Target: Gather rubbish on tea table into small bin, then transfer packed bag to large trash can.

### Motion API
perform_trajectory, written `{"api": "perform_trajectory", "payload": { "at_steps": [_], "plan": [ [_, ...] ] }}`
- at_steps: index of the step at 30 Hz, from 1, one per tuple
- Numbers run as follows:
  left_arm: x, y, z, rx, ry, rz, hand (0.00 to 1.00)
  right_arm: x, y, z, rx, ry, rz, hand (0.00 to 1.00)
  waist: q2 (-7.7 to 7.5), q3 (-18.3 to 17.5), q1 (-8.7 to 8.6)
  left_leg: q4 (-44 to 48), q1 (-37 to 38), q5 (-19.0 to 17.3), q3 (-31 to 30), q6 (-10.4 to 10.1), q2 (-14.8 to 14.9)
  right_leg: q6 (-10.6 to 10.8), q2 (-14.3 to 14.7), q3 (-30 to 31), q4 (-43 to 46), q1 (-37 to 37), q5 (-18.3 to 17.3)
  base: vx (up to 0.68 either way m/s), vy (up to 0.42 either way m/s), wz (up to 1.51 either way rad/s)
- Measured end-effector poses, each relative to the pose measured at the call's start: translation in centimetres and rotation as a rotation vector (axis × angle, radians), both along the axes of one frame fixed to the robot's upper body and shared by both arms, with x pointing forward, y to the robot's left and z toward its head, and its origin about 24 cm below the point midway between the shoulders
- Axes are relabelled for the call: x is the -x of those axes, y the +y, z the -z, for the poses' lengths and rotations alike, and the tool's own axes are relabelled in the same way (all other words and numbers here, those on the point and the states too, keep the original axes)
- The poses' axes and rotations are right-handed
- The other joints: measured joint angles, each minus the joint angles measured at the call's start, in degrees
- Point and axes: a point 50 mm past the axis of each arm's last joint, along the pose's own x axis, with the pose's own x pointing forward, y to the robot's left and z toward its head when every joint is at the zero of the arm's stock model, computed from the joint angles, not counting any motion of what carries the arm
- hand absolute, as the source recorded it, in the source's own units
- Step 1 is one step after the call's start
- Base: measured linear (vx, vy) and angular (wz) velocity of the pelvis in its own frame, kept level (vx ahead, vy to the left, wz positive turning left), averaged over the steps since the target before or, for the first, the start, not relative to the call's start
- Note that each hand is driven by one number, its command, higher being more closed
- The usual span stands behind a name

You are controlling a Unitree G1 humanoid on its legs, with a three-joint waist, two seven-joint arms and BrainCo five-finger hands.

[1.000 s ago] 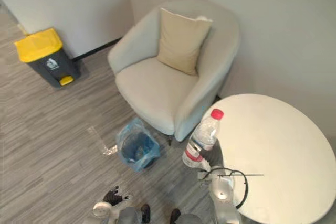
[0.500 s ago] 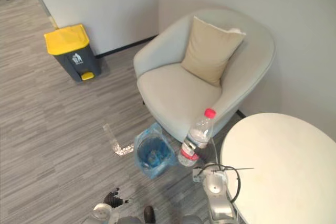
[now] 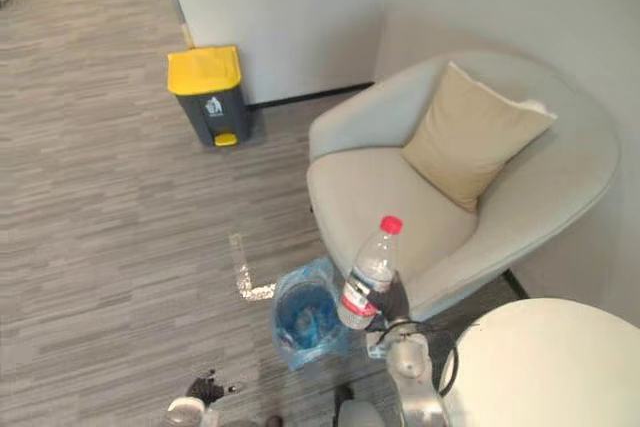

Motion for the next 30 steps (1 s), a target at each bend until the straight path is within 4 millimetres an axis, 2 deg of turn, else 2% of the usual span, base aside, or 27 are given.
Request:
{"api": "perform_trajectory", "payload": {
  "at_steps": [3, 8, 11, 14, 17, 19, 21, 23, 25, 27, 30],
  "plan": [
    [0.1, -0.1, 0.0, 0.000, 0.009, 0.001, 0.00, 0.0, -0.2, -0.1, 0.005, -0.003, 0.006, 1.00, -0.30, 0.02, -0.08, -0.43, 1.90, -0.06, -0.19, -0.11, 0.54, 0.00, 0.36, -0.74, -1.22, 2.44, 0.00, 0.15, -0.016, 0.14],
    [0.2, 0.1, 0.0, -0.024, 0.004, -0.028, 0.00, 0.1, 0.3, 0.4, 0.005, 0.014, -0.006, 1.00, -0.29, 0.02, -0.07, -0.09, 2.47, -0.06, -0.33, -0.10, -0.44, 0.04, -0.64, -0.88, -2.03, 3.60, 0.03, 0.07, 0.045, 0.08],
    [0.4, 0.2, 0.0, -0.030, -0.003, -0.051, 0.00, 0.2, 0.6, 2.0, 0.015, 0.077, -0.008, 1.00, -0.12, -0.32, 0.15, 0.15, 3.16, -0.06, -0.27, -0.10, -0.55, 0.23, -0.76, -0.83, -2.67, 4.69, 1.00, 0.03, 0.046, 0.05],
    [0.1, 0.2, -0.1, -0.039, -0.018, -0.081, 0.00, 0.0, 1.0, 3.8, 0.059, 0.152, -0.010, 1.00, 0.56, 1.06, 0.45, 1.02, 2.62, -0.07, 0.29, -0.08, -0.69, 0.29, -0.82, -0.31, -0.47, 3.24, 1.65, -0.03, 0.039, -0.07],
    [-1.0, 0.3, -0.5, -0.044, -0.056, -0.092, 0.00, -1.1, 1.4, 4.1, 0.105, 0.161, -0.022, 1.00, 0.78, 4.06, 0.57, 5.78, -2.10, -0.25, 1.65, -0.05, -1.75, 0.29, -1.88, 0.34, 5.95, -2.53, 1.63, -0.11, 0.031, -0.11],
    [-2.5, 0.0, -1.2, -0.043, -0.115, -0.114, 0.00, -2.0, 1.7, 3.2, 0.114, 0.117, -0.029, 1.00, 1.16, 7.53, 0.67, 12.39, -7.60, -1.66, 3.44, 0.10, -2.40, 0.57, -2.94, 0.39, 10.02, -6.67, 1.16, -0.16, 0.029, 0.06],
    [-3.8, -0.1, -1.7, -0.035, -0.166, -0.148, 0.00, -2.9, 2.2, 2.4, 0.122, 0.080, -0.039, 1.00, 1.36, 8.82, 0.97, 20.04, -14.06, -3.73, 5.04, 0.19, -2.33, 0.29, -3.34, 0.60, 15.06, -11.95, -0.03, -0.21, 0.017, 0.02],
    [-5.1, -0.5, -2.4, -0.012, -0.217, -0.176, 0.00, -3.9, 3.0, 0.6, 0.119, -0.004, -0.058, 1.00, 1.59, 10.78, 1.00, 28.36, -20.84, -6.21, 7.09, 0.89, -1.90, 0.54, -3.89, 0.60, 20.87, -17.43, -2.42, -0.21, 0.009, 0.05],
    [-5.9, -0.7, -2.9, 0.001, -0.254, -0.221, 0.00, -4.7, 3.9, -1.1, 0.112, -0.081, -0.082, 1.00, 1.79, 10.90, 1.08, 34.94, -27.32, -9.25, 8.00, 1.20, -0.76, 0.52, -3.67, 0.50, 25.75, -23.23, -4.37, -0.23, -0.003, -0.05],
    [-6.9, -0.9, -3.5, 0.014, -0.294, -0.240, 0.00, -5.4, 4.5, -2.7, 0.102, -0.153, -0.086, 1.00, 2.04, 11.10, 1.20, 38.92, -32.16, -13.26, 9.54, 2.66, 0.61, 0.68, -3.22, 0.41, 29.34, -28.04, -6.91, -0.20, -0.008, -0.04],
    [-9.0, -1.0, -4.7, 0.037, -0.366, -0.282, 0.00, -6.8, 4.9, -4.7, 0.103, -0.235, -0.083, 1.00, 2.03, 12.40, 1.96, 44.85, -39.84, -14.67, 10.90, 2.83, 1.60, 0.65, -3.07, 1.16, 32.50, -35.10, -8.08, -0.27, 0.006, -0.16]
  ]
}}
